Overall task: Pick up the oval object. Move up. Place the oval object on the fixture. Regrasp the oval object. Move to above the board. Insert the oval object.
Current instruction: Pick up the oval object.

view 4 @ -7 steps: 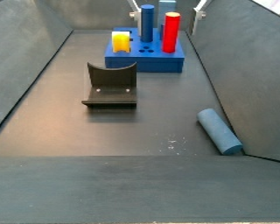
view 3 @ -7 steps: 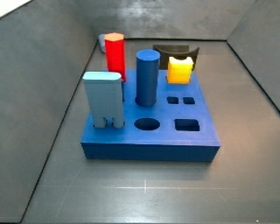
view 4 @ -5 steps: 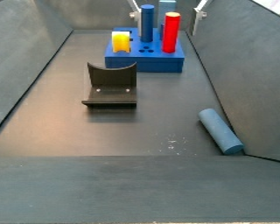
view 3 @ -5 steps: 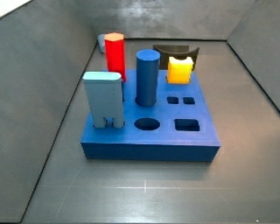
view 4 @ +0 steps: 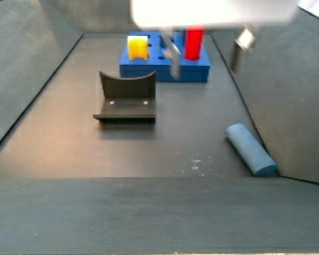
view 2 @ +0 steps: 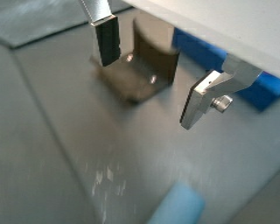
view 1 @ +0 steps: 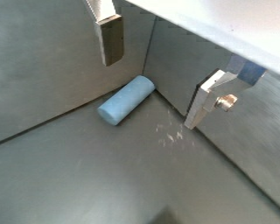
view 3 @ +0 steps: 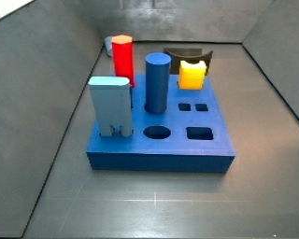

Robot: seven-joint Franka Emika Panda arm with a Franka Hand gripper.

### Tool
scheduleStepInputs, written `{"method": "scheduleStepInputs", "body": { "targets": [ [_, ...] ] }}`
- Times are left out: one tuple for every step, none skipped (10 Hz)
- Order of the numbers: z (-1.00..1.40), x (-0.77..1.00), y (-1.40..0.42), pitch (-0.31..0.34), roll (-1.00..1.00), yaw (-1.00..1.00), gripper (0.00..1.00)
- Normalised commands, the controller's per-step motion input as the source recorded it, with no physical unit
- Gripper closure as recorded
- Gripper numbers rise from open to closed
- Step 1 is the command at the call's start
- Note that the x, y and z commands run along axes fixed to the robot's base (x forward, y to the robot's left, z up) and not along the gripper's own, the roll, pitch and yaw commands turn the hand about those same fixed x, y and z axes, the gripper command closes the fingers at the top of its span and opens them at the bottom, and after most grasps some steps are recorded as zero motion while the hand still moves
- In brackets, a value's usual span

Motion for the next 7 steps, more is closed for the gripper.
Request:
{"method": "scheduleStepInputs", "body": {
  "targets": [
    [-0.75,-0.77,0.24,-0.273,0.0,0.22,0.0],
    [-0.68,-0.71,0.07,-0.267,-0.02,0.15,0.0],
    [-0.55,-0.51,0.0,-0.274,-0.1,0.21,0.0],
    [-0.41,-0.3,0.0,-0.3,-0.19,0.21,0.0],
    [-0.49,-0.05,0.15,-0.244,-0.23,0.11,0.0],
    [-0.65,0.15,0.24,-0.154,-0.23,0.03,0.0],
    [-0.69,0.14,0.21,-0.133,-0.23,0.0,0.0]
  ]
}}
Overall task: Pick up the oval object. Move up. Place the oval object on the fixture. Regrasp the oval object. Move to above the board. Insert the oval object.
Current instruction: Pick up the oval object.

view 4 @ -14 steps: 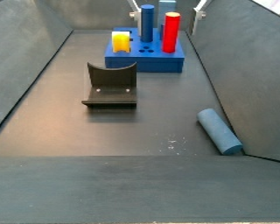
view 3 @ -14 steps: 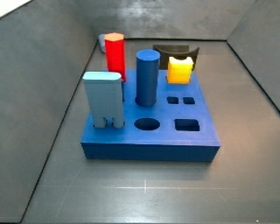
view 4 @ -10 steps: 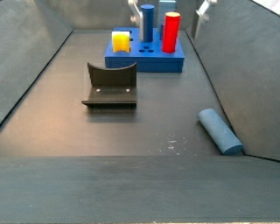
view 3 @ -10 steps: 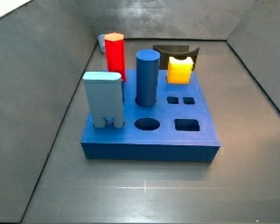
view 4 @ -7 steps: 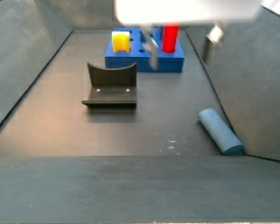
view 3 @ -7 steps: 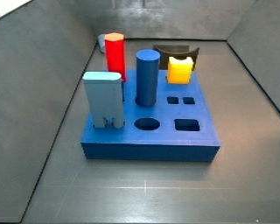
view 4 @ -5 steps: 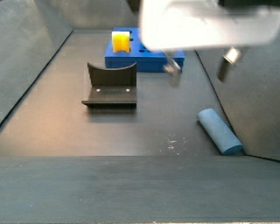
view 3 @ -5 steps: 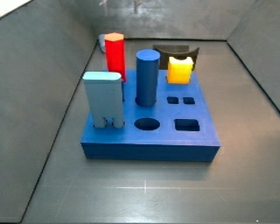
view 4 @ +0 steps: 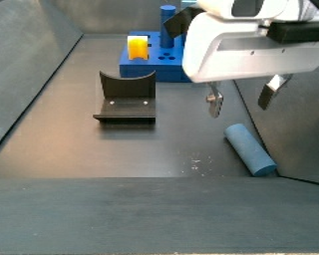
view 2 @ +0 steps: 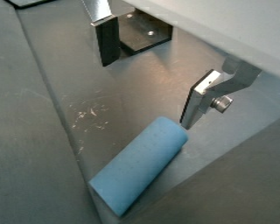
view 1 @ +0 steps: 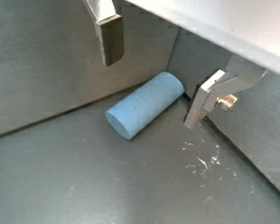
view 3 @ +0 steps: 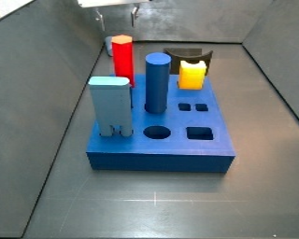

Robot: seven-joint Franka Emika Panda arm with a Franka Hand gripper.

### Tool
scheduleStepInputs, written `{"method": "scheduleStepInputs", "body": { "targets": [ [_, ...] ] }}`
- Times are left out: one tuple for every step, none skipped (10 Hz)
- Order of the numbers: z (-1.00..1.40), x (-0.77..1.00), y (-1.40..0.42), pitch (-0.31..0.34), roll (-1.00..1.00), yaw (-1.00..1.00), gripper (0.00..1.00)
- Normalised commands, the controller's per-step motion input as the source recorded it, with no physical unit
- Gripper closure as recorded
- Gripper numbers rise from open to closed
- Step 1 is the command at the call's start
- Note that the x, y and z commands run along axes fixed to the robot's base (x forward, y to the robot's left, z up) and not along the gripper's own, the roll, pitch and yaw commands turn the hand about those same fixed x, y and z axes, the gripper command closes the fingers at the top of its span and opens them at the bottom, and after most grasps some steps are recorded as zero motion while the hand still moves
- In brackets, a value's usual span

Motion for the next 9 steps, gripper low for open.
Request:
{"method": "scheduleStepInputs", "body": {
  "targets": [
    [-0.67,0.09,0.16,-0.126,-0.25,0.0,0.0],
    [-0.54,0.08,0.05,-0.131,-0.31,0.0,0.0],
    [-0.52,0.08,0.03,-0.117,-0.32,0.0,0.0],
    [-0.39,0.21,0.0,-0.091,-0.36,0.14,0.0],
    [-0.48,0.29,-0.33,-0.13,-0.27,0.07,0.0],
    [-0.49,0.27,-0.35,-0.147,-0.26,0.01,0.0],
    [-0.82,0.0,0.11,-0.106,-0.16,0.0,0.0],
    [-0.85,-0.49,0.71,-0.151,-0.04,-0.04,0.0],
    [-0.85,-0.51,0.75,-0.15,-0.05,-0.02,0.0]
  ]
}}
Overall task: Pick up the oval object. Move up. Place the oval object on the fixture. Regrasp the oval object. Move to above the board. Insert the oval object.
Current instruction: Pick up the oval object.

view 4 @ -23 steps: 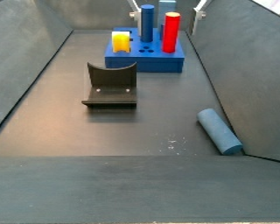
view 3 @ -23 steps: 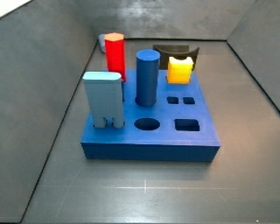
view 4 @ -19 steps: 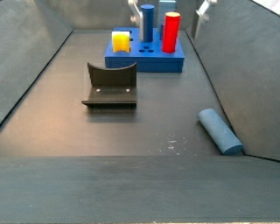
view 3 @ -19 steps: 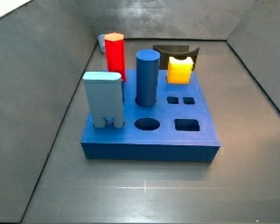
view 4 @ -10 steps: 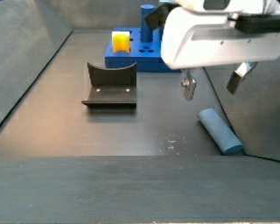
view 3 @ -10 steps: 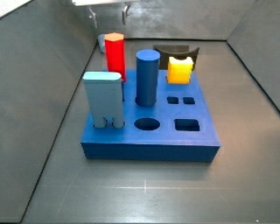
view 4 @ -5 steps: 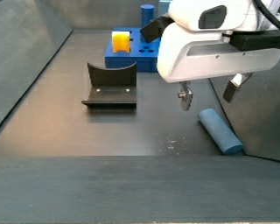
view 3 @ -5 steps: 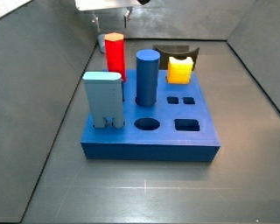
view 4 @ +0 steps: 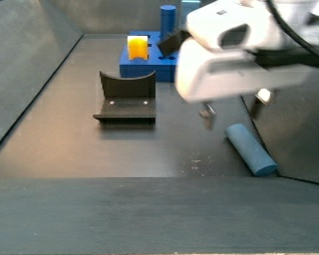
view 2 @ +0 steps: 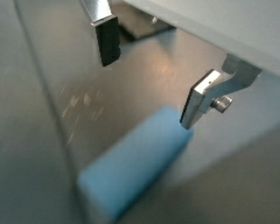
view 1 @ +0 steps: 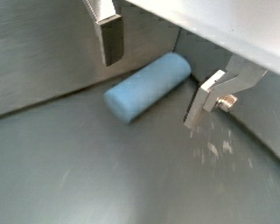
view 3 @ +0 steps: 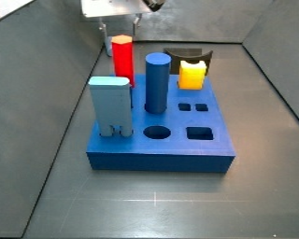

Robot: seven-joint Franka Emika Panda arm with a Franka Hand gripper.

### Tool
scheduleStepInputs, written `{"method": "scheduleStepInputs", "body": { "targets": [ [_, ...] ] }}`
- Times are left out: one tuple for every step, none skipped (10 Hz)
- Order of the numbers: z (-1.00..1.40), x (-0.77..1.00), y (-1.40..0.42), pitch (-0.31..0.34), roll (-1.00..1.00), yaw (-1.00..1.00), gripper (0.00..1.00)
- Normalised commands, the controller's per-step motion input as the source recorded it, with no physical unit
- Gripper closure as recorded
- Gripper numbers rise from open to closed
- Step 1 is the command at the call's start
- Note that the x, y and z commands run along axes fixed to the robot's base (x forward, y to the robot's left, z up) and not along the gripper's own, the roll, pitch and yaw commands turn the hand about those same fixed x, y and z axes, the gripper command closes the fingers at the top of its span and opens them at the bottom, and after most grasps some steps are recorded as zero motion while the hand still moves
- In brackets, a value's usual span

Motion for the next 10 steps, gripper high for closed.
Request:
{"method": "scheduleStepInputs", "body": {
  "targets": [
    [-0.81,-0.54,0.76,-0.156,-0.08,-0.01,0.0],
    [-0.56,-0.33,0.7,-0.206,-0.25,0.0,0.0],
    [-0.43,0.0,0.66,-0.183,-0.36,0.0,0.0],
    [-0.36,0.21,0.56,-0.19,-0.38,-0.01,0.0],
    [-0.39,0.47,0.46,-0.173,-0.35,0.0,0.0],
    [-0.49,0.38,0.48,-0.149,-0.3,-0.05,0.0],
    [-0.71,0.25,0.56,-0.096,-0.19,-0.09,0.0],
    [-1.0,0.04,0.46,-0.017,0.0,-0.06,0.0],
    [-1.0,-0.33,0.23,-0.034,0.0,0.0,0.0],
    [-1.0,-0.6,0.14,-0.05,0.0,-0.01,0.0]
  ]
}}
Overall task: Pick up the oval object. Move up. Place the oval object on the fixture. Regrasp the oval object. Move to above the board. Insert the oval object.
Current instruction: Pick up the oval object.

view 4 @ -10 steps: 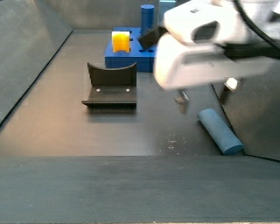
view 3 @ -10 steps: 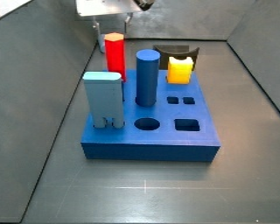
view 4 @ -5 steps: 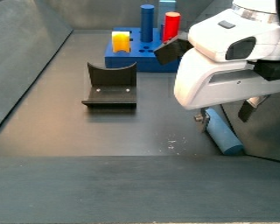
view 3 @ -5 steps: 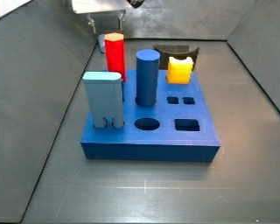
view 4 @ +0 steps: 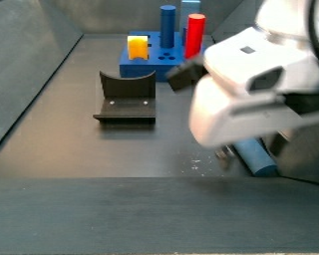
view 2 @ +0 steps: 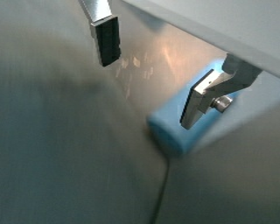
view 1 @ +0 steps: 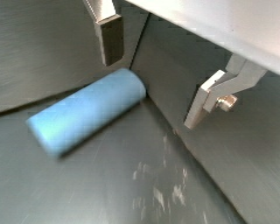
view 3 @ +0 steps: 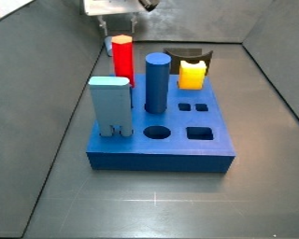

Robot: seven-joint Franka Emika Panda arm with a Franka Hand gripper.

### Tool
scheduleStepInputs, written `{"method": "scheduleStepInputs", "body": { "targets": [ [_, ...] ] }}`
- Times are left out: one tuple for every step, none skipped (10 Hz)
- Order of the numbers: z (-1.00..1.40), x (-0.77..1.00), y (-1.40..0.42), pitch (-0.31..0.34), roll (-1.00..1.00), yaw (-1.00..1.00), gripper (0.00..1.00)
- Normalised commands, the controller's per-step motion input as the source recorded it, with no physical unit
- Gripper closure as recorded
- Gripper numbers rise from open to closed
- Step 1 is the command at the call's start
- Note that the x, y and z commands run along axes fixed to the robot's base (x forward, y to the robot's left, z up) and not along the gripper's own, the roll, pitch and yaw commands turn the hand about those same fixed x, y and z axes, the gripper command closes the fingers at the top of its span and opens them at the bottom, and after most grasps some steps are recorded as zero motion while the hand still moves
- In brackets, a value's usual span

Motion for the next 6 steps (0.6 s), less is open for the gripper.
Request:
{"method": "scheduleStepInputs", "body": {
  "targets": [
    [-0.78,-0.13,0.0,-0.183,-0.12,0.02,0.0],
    [-0.59,0.01,-0.31,-0.23,-0.14,0.06,0.0],
    [-0.55,0.06,-0.36,-0.263,-0.16,0.05,0.0],
    [-0.86,0.0,-0.17,-0.206,-0.04,0.0,0.0],
    [-0.95,0.0,-0.14,-0.166,-0.03,0.0,0.0],
    [-1.0,-0.19,-0.04,-0.049,0.0,0.0,0.0]
  ]
}}
